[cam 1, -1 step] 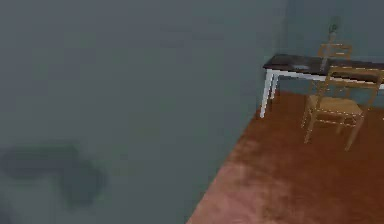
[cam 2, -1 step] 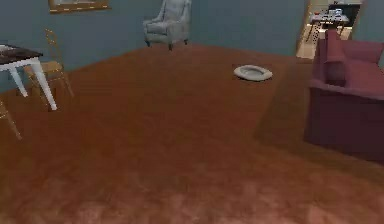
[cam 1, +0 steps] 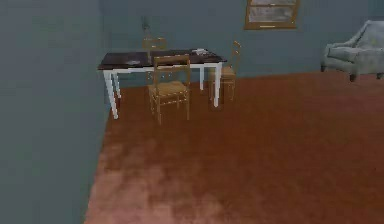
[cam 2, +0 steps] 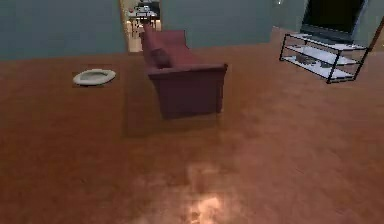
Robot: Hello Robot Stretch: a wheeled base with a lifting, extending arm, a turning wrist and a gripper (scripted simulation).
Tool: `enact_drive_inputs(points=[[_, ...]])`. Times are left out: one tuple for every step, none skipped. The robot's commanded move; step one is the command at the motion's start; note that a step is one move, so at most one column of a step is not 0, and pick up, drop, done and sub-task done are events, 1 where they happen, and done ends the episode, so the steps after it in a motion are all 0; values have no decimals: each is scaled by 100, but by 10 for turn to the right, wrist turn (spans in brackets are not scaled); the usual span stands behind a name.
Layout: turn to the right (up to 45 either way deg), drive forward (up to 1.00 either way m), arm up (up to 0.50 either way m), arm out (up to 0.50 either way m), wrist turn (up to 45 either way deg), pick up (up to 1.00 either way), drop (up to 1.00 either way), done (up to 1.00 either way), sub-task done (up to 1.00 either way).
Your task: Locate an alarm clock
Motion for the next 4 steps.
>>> enact_drive_inputs(points=[[450, 0, 0, 0, 0, 0, 0, 0, 0], [450, 0, 0, 0, 0, 0, 0, 0, 0], [240, 0, 0, 0, 0, 0, 0, 0, 0], [0, 100, 0, 0, 0, 0, 0, 0, 0]])
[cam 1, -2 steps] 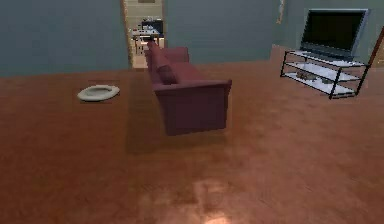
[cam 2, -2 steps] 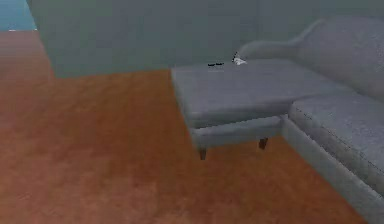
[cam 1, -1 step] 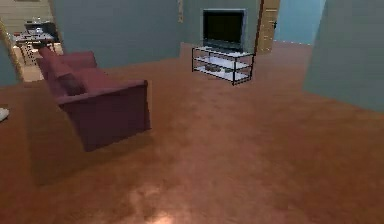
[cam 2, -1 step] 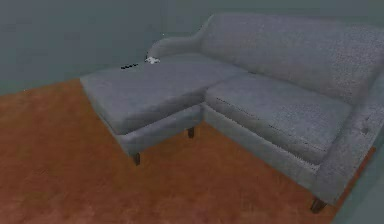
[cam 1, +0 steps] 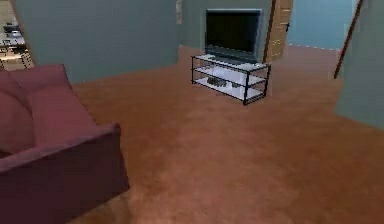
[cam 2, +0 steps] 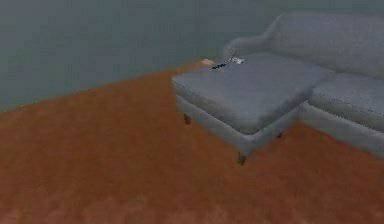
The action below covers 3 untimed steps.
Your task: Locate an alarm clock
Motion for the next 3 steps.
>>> enact_drive_inputs(points=[[30, 0, 0, 0, 0, 0, 0, 0, 0], [0, 100, 0, 0, 0, 0, 0, 0, 0], [0, 45, 0, 0, 0, 0, 0, 0, 0]])
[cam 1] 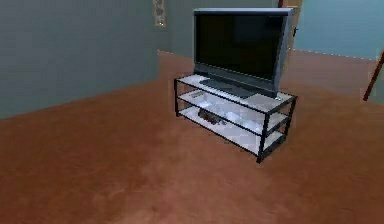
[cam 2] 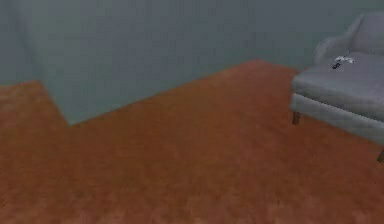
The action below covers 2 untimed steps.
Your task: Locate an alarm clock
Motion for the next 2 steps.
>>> enact_drive_inputs(points=[[-180, 0, 0, 0, 0, 0, 0, 0, 0], [0, 100, 0, 0, 0, 0, 0, 0, 0]])
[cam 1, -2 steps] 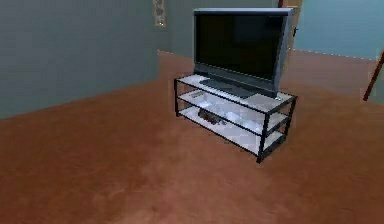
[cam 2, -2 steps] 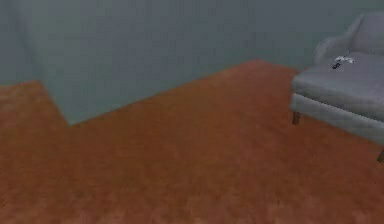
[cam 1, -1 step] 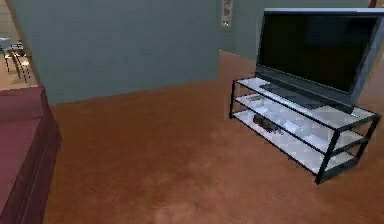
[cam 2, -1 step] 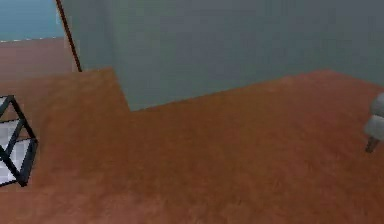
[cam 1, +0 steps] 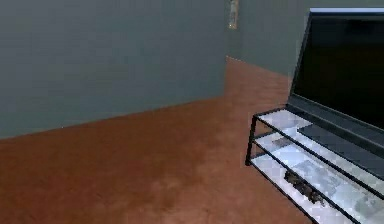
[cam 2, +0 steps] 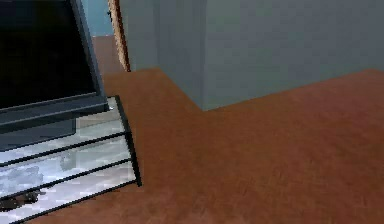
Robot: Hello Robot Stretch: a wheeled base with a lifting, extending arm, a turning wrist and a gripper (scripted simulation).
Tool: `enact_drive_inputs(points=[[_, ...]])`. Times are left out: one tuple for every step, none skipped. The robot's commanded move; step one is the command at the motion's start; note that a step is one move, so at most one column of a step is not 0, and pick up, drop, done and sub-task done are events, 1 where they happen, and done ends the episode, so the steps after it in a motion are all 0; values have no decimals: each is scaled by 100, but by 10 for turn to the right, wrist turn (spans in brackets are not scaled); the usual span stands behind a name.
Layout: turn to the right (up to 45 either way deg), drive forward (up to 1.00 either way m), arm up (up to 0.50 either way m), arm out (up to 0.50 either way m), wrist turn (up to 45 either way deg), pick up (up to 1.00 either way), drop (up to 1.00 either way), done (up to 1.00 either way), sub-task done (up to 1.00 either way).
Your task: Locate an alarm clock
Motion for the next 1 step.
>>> enact_drive_inputs(points=[[-30, 0, 0, 0, 0, 0, 0, 0, 0]])
